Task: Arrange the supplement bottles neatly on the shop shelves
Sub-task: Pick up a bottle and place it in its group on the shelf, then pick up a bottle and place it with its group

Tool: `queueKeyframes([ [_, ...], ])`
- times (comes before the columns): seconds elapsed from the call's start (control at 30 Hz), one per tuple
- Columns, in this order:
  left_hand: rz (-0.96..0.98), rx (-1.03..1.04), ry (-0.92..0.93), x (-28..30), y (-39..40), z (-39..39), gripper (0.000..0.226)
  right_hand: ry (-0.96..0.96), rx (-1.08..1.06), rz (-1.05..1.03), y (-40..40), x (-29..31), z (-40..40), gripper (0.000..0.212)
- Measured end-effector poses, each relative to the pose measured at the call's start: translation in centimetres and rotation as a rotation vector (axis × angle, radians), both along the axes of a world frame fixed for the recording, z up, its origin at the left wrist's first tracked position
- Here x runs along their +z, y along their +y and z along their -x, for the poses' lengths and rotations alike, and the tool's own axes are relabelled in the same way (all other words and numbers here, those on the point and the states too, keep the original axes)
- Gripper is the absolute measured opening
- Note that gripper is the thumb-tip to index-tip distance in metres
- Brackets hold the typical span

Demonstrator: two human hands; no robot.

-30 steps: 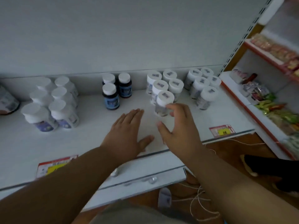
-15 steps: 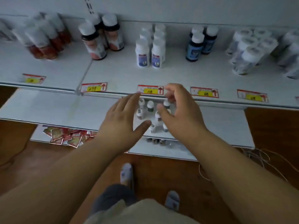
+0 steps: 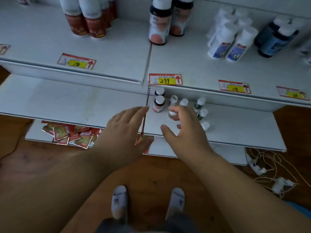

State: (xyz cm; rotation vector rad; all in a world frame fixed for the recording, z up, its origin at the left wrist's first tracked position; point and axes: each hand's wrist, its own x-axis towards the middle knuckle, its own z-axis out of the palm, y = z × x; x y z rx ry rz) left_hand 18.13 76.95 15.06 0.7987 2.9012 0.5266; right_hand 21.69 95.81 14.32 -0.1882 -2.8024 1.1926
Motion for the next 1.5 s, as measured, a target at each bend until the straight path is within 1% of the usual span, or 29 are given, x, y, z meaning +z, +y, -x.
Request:
queueKeyframes([
  [0.07, -0.042, 0.038, -0.051, -1.6, -2.1, 1.0, 0.081, -0.006, -0.029, 0.009, -2.0, -2.3, 1.4, 0.048],
  [0.17, -0.141, 0.038, -0.125, -4.5, -2.2, 3.4, 0.077, -0.071, -0.175, 0.047, -2.1, -6.5, 4.2, 0.047],
  [0.23, -0.187, 0.042, -0.15, -8.0, -1.7, 5.5, 0.075, -0.076, -0.25, 0.063, -2.0, -10.4, 6.9, 0.049],
  [0.3, -0.231, 0.107, -0.166, -12.6, -1.7, 7.5, 0.074, -0.083, -0.25, 0.071, -2.4, -15.2, 9.9, 0.053],
  [0.37, -0.264, 0.171, -0.177, -17.2, -1.7, 9.3, 0.076, -0.107, -0.251, 0.084, -2.9, -20.1, 12.3, 0.058],
  [0.43, -0.271, 0.188, -0.17, -21.2, -1.2, 11.0, 0.076, -0.142, -0.266, 0.067, -2.7, -25.1, 14.0, 0.066],
  [0.5, -0.271, 0.188, -0.176, -24.5, -0.2, 12.4, 0.076, -0.221, -0.287, 0.065, -2.0, -29.9, 15.3, 0.074],
  [0.57, -0.29, 0.203, -0.163, -27.4, 0.9, 13.9, 0.076, -0.242, -0.333, 0.096, -1.2, -34.0, 17.4, 0.085],
  [0.63, -0.331, 0.221, -0.15, -29.9, 1.7, 15.1, 0.074, -0.222, -0.389, 0.138, -0.7, -37.3, 19.5, 0.094],
  [0.7, -0.337, 0.237, -0.171, -32.8, 2.0, 15.4, 0.074, -0.193, -0.428, 0.198, -0.9, -40.1, 20.8, 0.096],
  [0.8, -0.345, 0.255, -0.193, -36.9, 2.4, 15.8, 0.074, -0.006, -0.488, 0.318, -1.3, -43.5, 22.6, 0.094],
  [0.87, -0.382, 0.28, -0.219, -38.8, 2.9, 16.5, 0.074, 0.074, -0.518, 0.339, -0.9, -44.8, 24.2, 0.09],
  [0.9, -0.397, 0.288, -0.227, -39.4, 3.3, 17.0, 0.074, 0.086, -0.528, 0.321, -0.5, -45.2, 25.2, 0.084],
  [0.97, -0.415, 0.292, -0.225, -40.3, 3.6, 18.3, 0.074, 0.111, -0.522, 0.303, 0.2, -45.1, 26.9, 0.066],
  [1.03, -0.439, 0.295, -0.212, -40.5, 3.3, 19.1, 0.076, 0.136, -0.464, 0.347, 0.2, -44.4, 27.2, 0.056],
  [1.13, -0.451, 0.321, -0.194, -40.0, 2.3, 18.6, 0.089, 0.067, -0.33, 0.569, -1.0, -43.3, 24.4, 0.054],
  [1.17, -0.459, 0.332, -0.197, -39.6, 2.0, 17.8, 0.095, 0.025, -0.303, 0.643, -1.4, -42.9, 22.7, 0.056],
  [1.23, -0.502, 0.345, -0.223, -38.1, 1.4, 15.7, 0.104, -0.047, -0.274, 0.743, -2.0, -41.1, 18.9, 0.068],
  [1.3, -0.525, 0.318, -0.284, -35.8, 0.4, 13.1, 0.109, -0.123, -0.233, 0.772, -2.7, -38.2, 14.8, 0.077],
  [1.33, -0.517, 0.289, -0.321, -34.2, 0.0, 11.8, 0.111, -0.153, -0.208, 0.772, -3.0, -36.3, 12.9, 0.076],
  [1.4, -0.495, 0.228, -0.384, -30.3, -0.6, 9.4, 0.11, -0.193, -0.171, 0.785, -3.6, -31.7, 9.7, 0.068],
  [1.5, -0.449, 0.185, -0.424, -22.6, -2.0, 6.2, 0.111, -0.233, -0.127, 0.811, -4.7, -23.5, 5.9, 0.058],
])
